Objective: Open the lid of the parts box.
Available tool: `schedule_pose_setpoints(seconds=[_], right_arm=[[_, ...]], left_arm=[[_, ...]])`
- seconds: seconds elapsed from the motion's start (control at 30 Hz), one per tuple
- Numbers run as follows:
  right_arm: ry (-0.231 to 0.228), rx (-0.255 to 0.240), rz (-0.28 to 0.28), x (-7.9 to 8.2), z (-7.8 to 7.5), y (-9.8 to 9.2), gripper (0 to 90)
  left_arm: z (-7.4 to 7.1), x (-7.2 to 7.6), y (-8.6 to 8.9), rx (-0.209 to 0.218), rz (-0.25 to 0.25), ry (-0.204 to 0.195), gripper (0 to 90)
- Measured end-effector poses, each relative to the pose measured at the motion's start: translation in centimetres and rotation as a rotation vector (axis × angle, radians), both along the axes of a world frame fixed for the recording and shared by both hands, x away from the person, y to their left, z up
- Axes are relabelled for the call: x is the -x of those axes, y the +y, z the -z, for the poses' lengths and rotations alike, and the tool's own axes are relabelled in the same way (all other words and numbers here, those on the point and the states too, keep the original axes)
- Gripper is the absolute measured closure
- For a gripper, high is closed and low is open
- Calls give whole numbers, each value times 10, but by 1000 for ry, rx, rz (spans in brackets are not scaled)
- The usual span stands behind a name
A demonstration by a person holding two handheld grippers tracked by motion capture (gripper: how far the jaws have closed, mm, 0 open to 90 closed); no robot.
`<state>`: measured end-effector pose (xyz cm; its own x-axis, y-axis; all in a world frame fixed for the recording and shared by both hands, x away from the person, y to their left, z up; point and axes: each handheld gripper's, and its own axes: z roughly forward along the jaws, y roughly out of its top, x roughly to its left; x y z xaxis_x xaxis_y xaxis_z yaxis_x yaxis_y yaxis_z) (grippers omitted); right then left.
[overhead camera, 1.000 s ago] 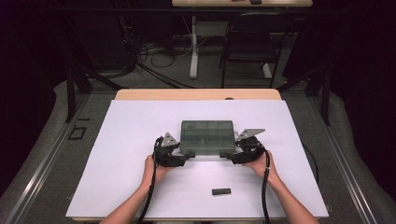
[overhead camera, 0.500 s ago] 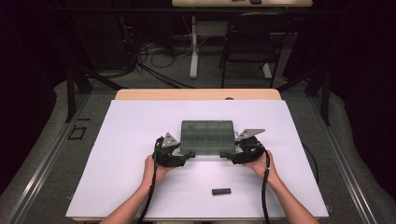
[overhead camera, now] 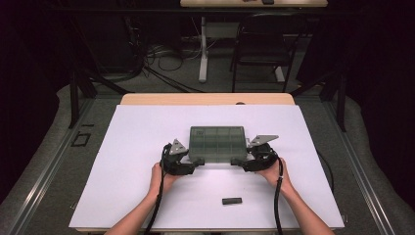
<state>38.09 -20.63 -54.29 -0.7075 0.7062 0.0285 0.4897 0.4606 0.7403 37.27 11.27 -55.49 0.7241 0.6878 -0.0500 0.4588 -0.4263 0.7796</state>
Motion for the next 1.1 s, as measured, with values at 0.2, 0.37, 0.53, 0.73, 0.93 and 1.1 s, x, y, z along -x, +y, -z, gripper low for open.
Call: schedule_pose_setpoints(seconds=[0.2,0.37,0.53,0.73,0.93,1.1], right_arm=[[-2,-4,1,1,-1,0,327],[-4,-3,3,1,-2,-2,339],[-14,-13,4,1,-2,-2,357],[-18,-14,4,2,-4,-3,369],[-24,-23,7,2,-4,-4,382],[-30,-31,7,2,-6,-5,393]], left_arm=[[0,0,0,-2,-2,-3,335],[0,0,0,-2,-2,-4,303],[-1,0,-1,-7,-8,-10,269],[-1,1,-1,-6,-19,-17,211],[-3,1,0,-12,-27,-35,154],[-4,1,0,-12,-37,-38,117]])
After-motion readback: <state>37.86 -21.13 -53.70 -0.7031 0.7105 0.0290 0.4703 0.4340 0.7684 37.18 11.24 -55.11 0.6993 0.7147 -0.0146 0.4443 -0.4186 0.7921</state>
